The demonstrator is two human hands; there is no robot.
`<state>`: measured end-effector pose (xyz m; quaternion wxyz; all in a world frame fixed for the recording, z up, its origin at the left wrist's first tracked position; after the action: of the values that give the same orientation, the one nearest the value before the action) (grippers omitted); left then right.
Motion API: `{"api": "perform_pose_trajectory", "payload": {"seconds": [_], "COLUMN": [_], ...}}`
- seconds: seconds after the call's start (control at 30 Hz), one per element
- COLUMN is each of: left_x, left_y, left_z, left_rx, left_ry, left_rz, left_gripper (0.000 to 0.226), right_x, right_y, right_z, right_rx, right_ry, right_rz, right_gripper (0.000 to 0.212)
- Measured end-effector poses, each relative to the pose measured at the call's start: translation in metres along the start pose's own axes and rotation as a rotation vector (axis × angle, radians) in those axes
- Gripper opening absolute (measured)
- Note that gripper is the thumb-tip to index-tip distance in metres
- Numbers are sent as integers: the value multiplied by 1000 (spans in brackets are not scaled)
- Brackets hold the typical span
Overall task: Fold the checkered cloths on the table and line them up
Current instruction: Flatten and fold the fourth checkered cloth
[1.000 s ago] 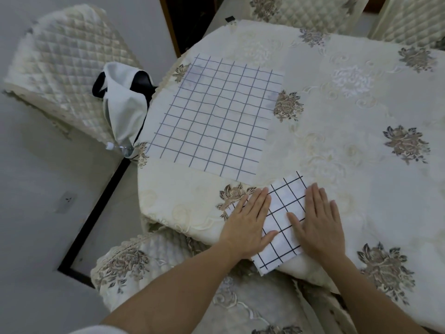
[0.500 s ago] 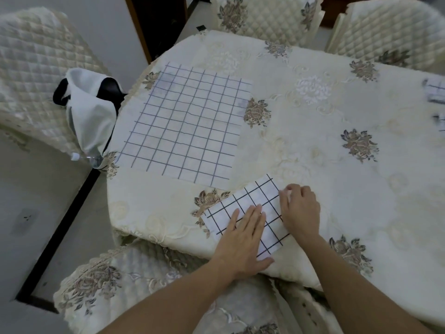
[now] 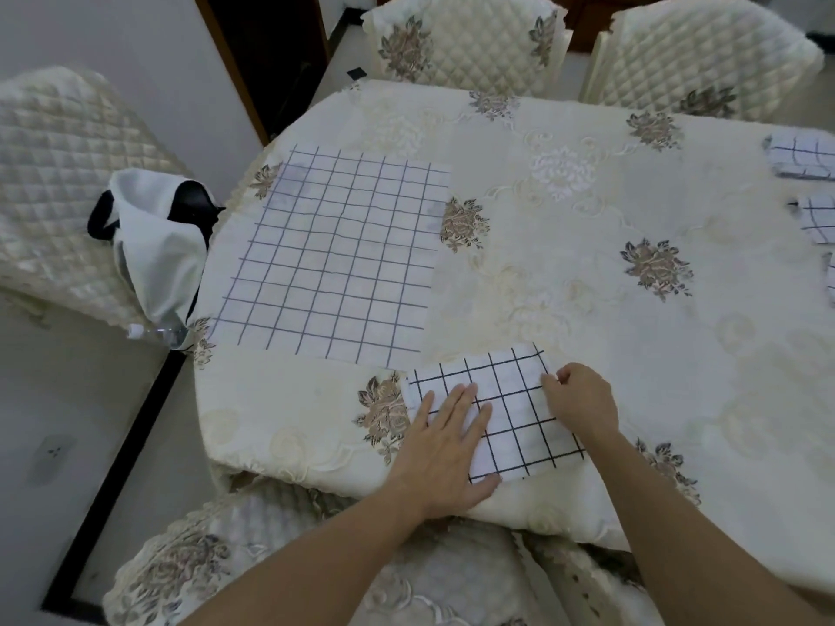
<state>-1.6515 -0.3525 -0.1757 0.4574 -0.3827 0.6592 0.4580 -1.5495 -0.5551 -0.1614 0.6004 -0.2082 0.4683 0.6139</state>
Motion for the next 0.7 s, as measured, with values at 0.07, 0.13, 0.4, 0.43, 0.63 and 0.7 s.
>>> {"api": "perform_pose_trajectory", "payload": {"seconds": [0.07, 0.13, 0.4, 0.43, 0.63, 0.7], "left_x": [0, 0, 7, 5, 12, 15], "left_y": [-9, -15, -8, -9, -13, -11], "left_z": [4, 5, 0, -1, -4, -2], "left_rx": [-18, -34, -60, -76, -98, -115], "left_ry": [18, 18, -14, -15, -21, -16], "left_rz": [-33, -66, -86, -99, -73, -65], "left_gripper": [80, 72, 74, 76, 89, 93], "right_x": [-3, -2, 5, 10, 47, 50], "right_y": [5, 9, 27, 29, 39, 36], "right_z": [-9, -14, -11, -8, -9, -21], "right_rx": [19, 35, -343, -449, -654, -603], "right_ry": [51, 70, 289, 297, 401, 462], "right_rz": [-15, -53, -390, -395, -90, -51], "right_gripper": [23, 20, 33, 37, 72, 79]}}
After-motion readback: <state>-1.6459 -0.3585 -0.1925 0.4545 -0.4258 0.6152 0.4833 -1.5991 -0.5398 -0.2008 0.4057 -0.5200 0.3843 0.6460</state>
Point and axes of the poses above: each hand's wrist, its own y-axis away from the middle knuckle, its own x-axis out of the palm, z = x × y, the point moved 3 cm from there along -y, towards the middle knuckle, and after that the axes turned 8 degrees about -x, right-handed, at the moved point
